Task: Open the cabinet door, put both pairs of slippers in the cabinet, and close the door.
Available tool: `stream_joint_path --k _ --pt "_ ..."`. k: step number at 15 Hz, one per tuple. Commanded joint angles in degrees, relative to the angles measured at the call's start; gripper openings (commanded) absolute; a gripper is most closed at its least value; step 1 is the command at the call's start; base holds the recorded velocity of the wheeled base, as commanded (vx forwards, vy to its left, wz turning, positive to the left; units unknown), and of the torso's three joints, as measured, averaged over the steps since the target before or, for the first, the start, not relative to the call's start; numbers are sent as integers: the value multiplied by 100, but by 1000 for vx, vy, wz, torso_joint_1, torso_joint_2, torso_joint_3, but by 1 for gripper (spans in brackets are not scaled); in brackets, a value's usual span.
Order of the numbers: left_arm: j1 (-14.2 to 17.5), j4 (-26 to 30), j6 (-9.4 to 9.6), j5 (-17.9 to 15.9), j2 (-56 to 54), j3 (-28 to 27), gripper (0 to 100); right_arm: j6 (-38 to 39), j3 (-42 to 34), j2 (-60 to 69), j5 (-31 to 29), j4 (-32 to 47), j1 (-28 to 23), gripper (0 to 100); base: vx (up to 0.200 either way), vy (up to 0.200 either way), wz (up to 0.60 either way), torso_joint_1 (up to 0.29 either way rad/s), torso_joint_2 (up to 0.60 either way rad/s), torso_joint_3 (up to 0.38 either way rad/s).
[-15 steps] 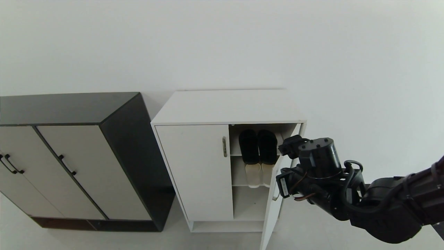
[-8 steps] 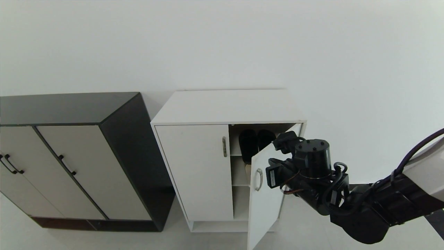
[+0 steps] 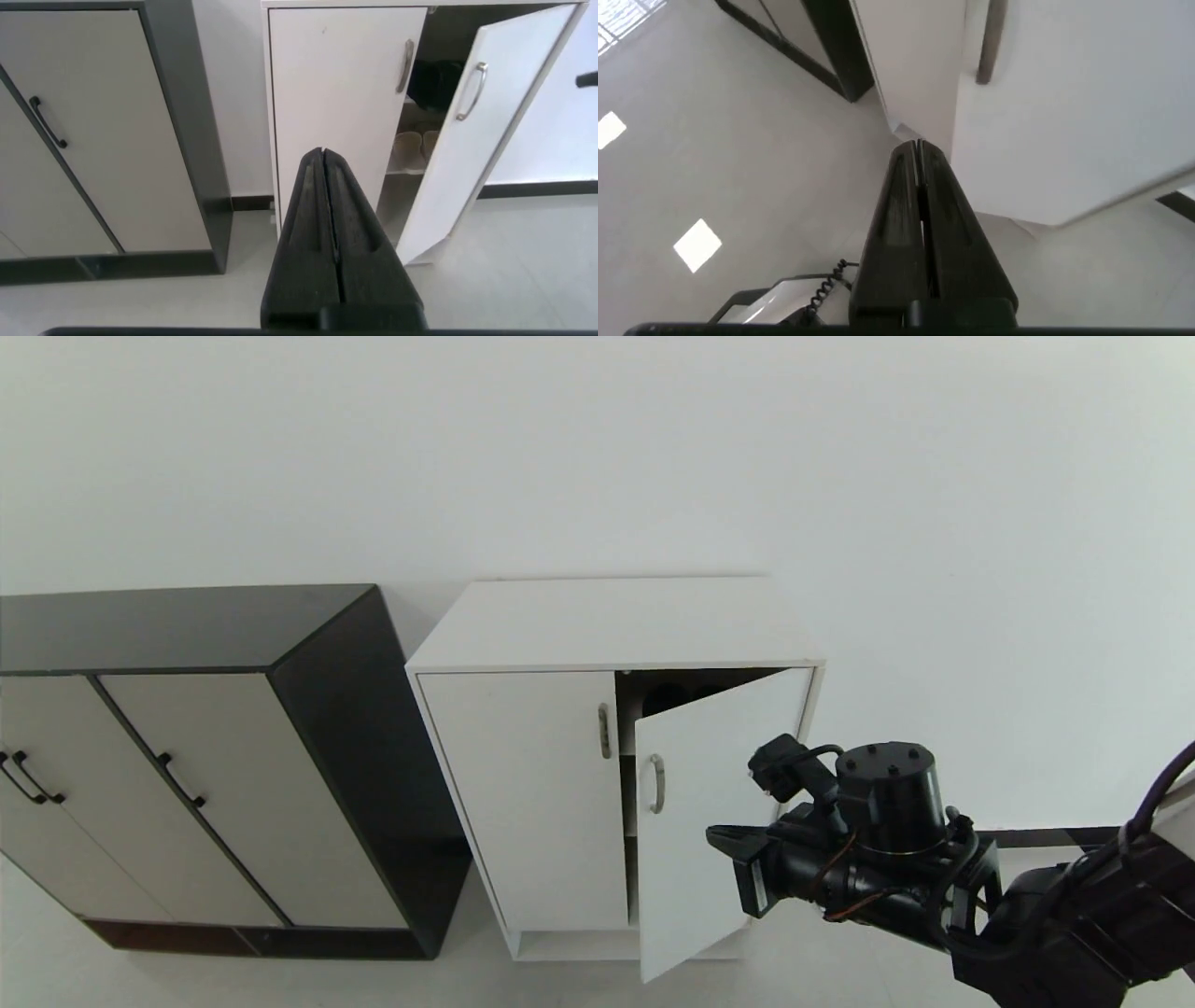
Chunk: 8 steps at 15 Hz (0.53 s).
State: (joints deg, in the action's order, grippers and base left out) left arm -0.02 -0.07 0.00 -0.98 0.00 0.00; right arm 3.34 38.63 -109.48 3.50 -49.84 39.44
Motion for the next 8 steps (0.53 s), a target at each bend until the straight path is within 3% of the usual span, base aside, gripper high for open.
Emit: stream_joint_path --k 1,8 --pt "2 -1 0 1 9 0 0 0 -101 111 19 0 -41 0 200 0 0 -7 -2 2" --pt "2 -1 -9 1 0 0 0 0 -93 111 37 0 -41 0 200 0 0 5 4 4"
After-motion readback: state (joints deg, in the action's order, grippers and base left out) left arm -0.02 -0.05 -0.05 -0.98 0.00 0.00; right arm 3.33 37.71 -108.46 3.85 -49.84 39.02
